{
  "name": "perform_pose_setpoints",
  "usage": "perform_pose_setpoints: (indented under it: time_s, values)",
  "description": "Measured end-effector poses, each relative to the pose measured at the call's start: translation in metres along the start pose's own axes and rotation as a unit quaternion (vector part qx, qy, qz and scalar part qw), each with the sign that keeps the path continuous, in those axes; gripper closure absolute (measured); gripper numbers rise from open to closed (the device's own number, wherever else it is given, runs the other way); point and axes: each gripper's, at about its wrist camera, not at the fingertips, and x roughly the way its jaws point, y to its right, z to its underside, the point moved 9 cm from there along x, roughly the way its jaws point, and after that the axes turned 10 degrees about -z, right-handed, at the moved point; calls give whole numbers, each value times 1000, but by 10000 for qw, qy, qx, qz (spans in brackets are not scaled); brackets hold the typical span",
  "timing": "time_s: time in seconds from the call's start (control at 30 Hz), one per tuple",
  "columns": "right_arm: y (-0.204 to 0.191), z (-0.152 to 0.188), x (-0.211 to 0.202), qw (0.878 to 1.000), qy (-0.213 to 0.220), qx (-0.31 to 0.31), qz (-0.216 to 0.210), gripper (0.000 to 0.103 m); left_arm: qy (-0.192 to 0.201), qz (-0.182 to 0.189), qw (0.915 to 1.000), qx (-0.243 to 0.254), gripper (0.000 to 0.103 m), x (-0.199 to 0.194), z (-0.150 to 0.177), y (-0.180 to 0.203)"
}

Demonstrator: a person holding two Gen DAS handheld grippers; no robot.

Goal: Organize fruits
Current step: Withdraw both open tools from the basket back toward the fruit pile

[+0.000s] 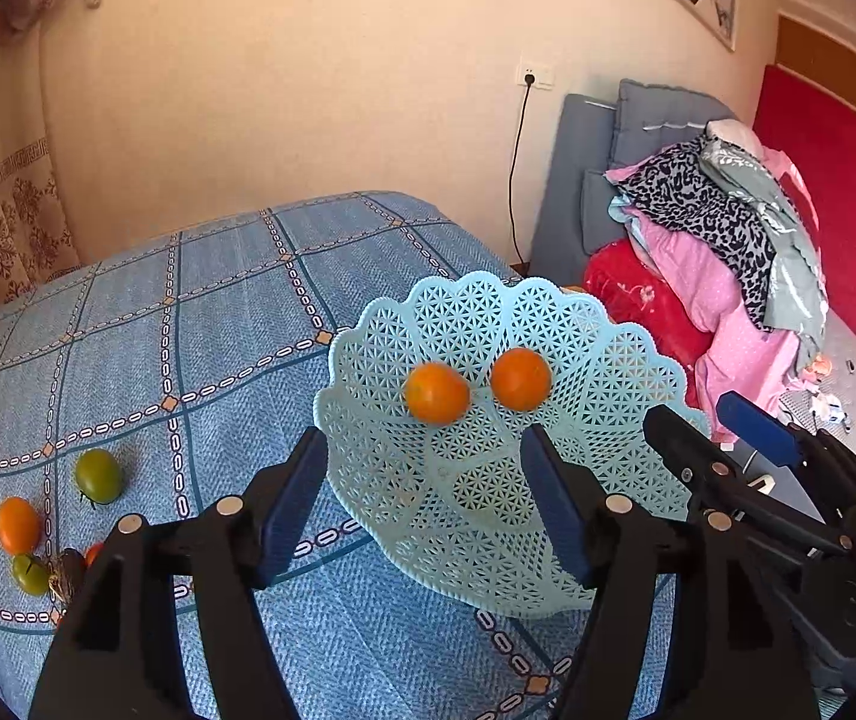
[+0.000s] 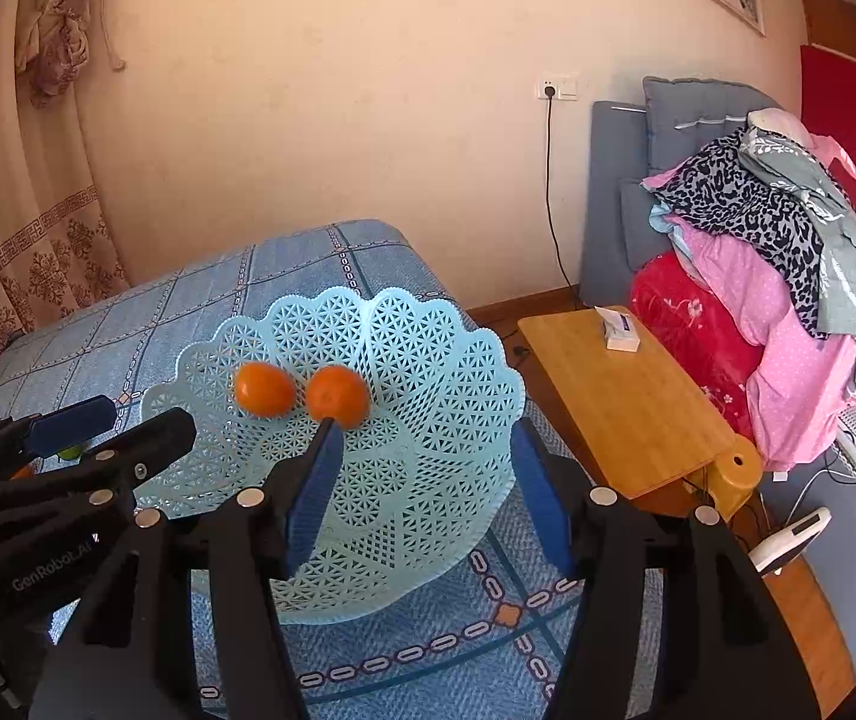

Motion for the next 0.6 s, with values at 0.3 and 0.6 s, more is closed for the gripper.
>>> perform_pose_setpoints:
  time_s: [0.3, 0.6]
  values:
    - [-9, -5, -13, 9998, 94, -118, 164, 43, 408, -347, 9986, 45, 22, -23, -12, -17]
    - [-25, -10, -28, 9990, 245, -295, 245, 27, 659, -781, 9947, 122, 12, -40, -19, -39]
